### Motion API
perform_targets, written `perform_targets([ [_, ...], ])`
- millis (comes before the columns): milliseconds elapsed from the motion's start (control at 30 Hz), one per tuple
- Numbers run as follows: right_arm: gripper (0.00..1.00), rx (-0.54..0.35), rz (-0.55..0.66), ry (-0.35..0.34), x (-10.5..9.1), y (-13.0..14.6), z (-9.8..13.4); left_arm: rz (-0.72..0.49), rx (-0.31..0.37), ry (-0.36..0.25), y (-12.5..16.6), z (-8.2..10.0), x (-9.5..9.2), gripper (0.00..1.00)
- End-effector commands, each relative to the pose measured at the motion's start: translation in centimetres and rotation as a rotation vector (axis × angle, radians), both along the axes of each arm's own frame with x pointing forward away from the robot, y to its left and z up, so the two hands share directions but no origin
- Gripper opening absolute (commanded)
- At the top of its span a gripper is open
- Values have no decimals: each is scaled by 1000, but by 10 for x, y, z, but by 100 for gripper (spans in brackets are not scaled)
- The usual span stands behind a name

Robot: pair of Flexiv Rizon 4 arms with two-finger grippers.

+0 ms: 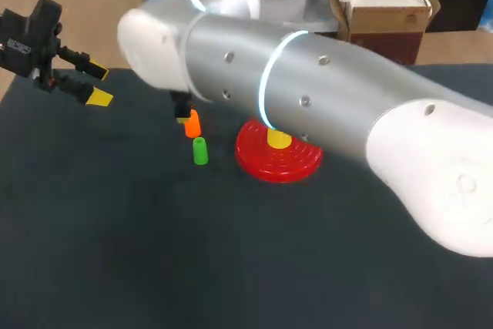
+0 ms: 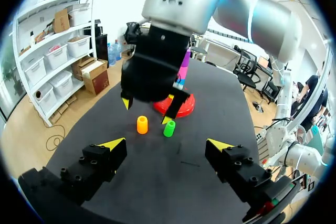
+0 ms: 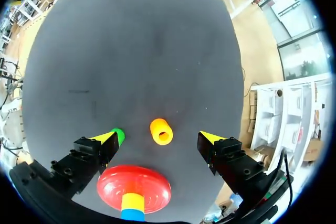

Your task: Pick up and stack the cylinders on the red base in this order: pink,purple,orange,green

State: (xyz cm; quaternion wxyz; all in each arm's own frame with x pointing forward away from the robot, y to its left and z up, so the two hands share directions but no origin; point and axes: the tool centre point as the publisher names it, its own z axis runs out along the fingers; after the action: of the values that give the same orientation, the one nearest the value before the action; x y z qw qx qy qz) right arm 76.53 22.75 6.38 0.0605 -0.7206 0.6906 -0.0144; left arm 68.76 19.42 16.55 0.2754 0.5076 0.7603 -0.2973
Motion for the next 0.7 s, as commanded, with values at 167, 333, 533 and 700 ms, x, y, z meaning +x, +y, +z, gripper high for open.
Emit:
perform_targets([
  [167,100,-80,-18,349,29,11,-13,0,-1,-2,0,-1,0,100],
  [333,100,-66,-54,383,30,7,-18,0,-1,-2,0,-1,0,100],
  [533,100,-55,-60,404,26,5,-24,0,-1,-2,0,-1,0,100],
  [700,100,-47,-65,427,21,5,-27,0,-1,-2,0,-1,0,100],
])
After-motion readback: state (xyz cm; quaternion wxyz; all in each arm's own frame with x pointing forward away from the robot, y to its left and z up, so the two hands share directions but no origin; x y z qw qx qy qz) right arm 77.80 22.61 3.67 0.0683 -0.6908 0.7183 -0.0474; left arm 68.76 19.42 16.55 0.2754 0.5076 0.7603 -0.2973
